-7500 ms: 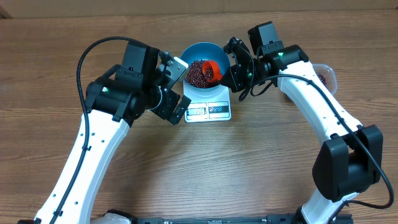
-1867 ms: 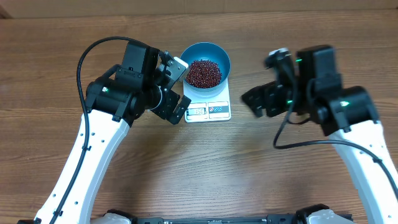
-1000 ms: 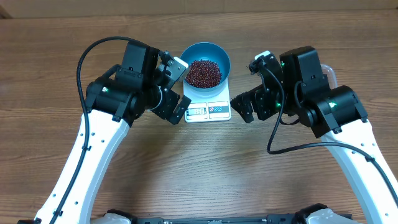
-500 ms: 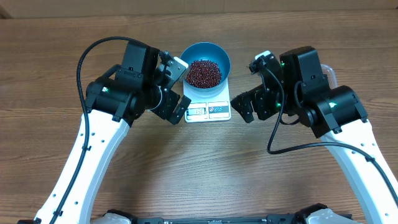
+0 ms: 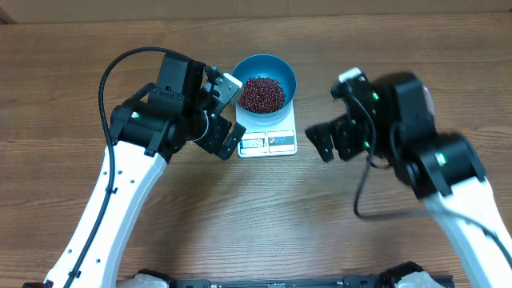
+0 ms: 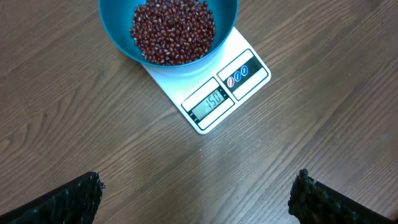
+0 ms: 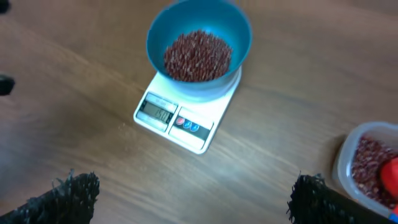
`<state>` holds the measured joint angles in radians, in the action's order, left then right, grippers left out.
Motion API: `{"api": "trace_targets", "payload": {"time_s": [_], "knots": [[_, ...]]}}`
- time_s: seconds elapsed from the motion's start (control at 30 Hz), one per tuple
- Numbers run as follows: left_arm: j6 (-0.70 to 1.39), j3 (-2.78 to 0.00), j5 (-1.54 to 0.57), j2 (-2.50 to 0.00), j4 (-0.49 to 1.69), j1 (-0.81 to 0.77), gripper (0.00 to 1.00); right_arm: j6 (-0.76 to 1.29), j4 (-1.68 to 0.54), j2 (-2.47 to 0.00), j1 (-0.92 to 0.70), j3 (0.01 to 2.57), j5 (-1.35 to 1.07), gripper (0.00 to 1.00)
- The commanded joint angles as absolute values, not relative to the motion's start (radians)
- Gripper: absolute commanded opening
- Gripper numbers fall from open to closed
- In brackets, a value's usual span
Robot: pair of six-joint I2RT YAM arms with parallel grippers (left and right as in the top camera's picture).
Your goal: Scoop item into bowl and weigh 150g on scale
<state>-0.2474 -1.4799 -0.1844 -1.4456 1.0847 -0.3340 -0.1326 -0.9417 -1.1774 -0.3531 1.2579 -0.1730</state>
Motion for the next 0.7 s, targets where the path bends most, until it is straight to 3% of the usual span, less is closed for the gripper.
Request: {"api": "trace_targets", "payload": {"time_s": [0.0, 0.4, 0.67], "knots": [[-0.273, -1.495, -0.199, -1.438, 1.085, -0.341, 1.0, -0.14, -0.863, -1.033, -0.351, 1.095, -0.147, 1.0], [-0.273, -1.495, -0.199, -1.438, 1.085, -0.341, 1.0, -0.076, -0.573, -0.465, -0.18, 0.533, -0.17, 1.0], [-0.273, -1.495, -0.199, -1.438, 1.085, -0.341, 1.0, -0.075, -0.368, -0.144, -0.166, 0.277, -0.177, 1.0]]}}
